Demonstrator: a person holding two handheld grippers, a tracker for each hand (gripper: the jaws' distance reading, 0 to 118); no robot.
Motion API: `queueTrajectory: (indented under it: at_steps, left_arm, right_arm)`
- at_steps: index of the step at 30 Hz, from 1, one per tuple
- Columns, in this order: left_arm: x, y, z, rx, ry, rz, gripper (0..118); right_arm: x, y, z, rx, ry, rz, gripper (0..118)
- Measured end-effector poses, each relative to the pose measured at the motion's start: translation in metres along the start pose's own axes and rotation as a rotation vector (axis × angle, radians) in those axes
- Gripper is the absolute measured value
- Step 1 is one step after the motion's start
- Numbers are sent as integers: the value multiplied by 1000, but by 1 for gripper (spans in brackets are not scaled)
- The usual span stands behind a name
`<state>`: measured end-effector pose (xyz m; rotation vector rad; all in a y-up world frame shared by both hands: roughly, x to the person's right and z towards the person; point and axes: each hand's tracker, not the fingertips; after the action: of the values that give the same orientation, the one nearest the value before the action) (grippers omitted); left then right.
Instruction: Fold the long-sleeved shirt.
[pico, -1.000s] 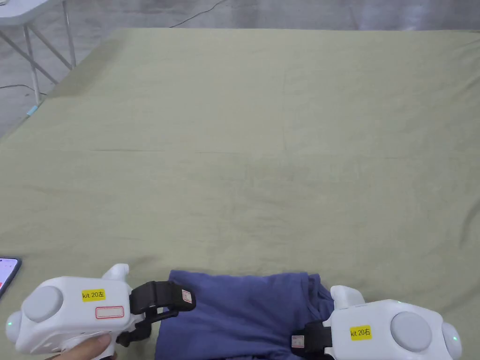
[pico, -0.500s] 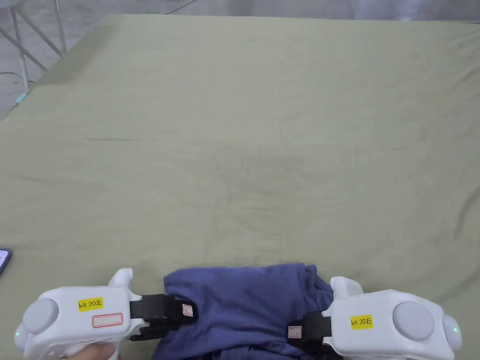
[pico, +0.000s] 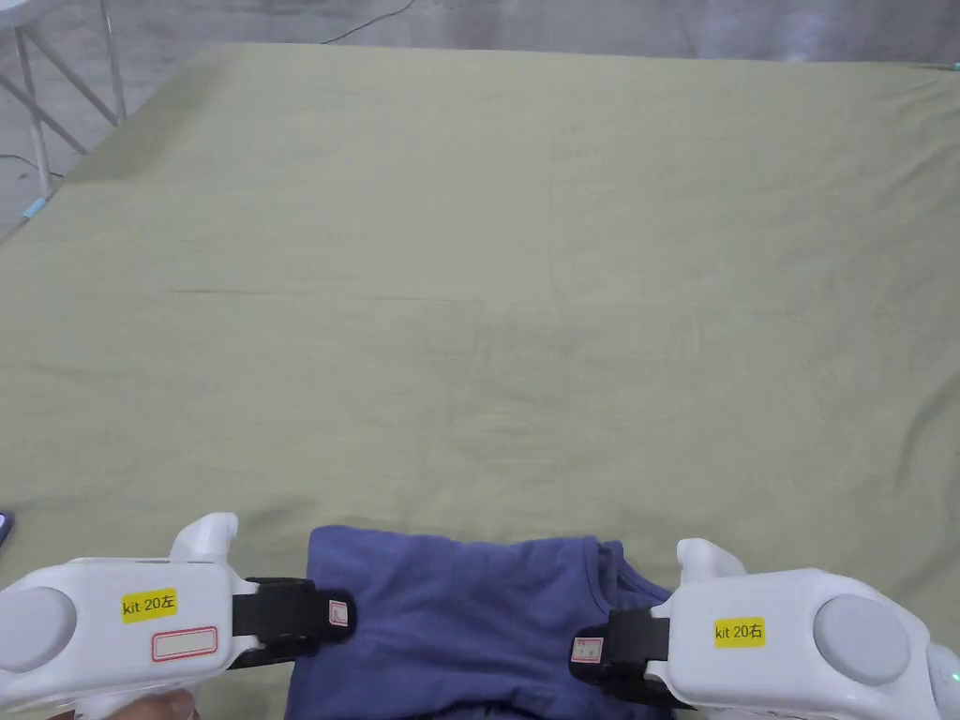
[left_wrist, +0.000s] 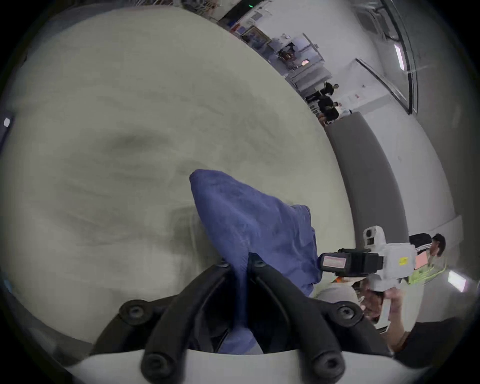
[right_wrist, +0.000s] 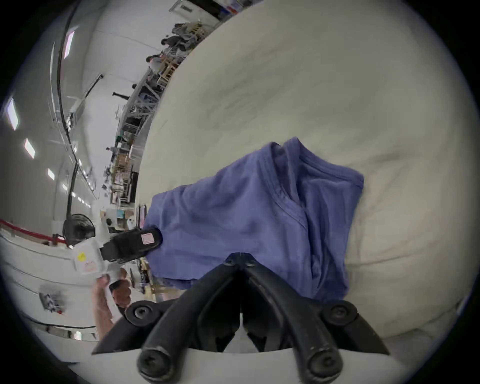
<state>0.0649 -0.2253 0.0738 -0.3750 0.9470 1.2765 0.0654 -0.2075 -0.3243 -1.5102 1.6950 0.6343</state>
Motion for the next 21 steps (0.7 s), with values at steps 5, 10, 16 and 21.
queueTrajectory:
  at_steps: [5, 10, 16, 21]
  left_arm:
    - [7, 4, 3, 3, 77, -51, 0]
    - [9, 7, 21, 10, 132, -70, 0]
    - [-22, 23, 72, 20, 254, -72, 0]
    - [-67, 53, 115, -8, 420, -79, 0]
  right_arm:
    - [-13, 1, -4, 13, -52, 58, 0]
    - [-30, 3, -8, -7, -90, 90, 0]
    - [-75, 4, -29, 13, -105, 150, 0]
    - [-145, -2, -59, 14, -73, 218, 0]
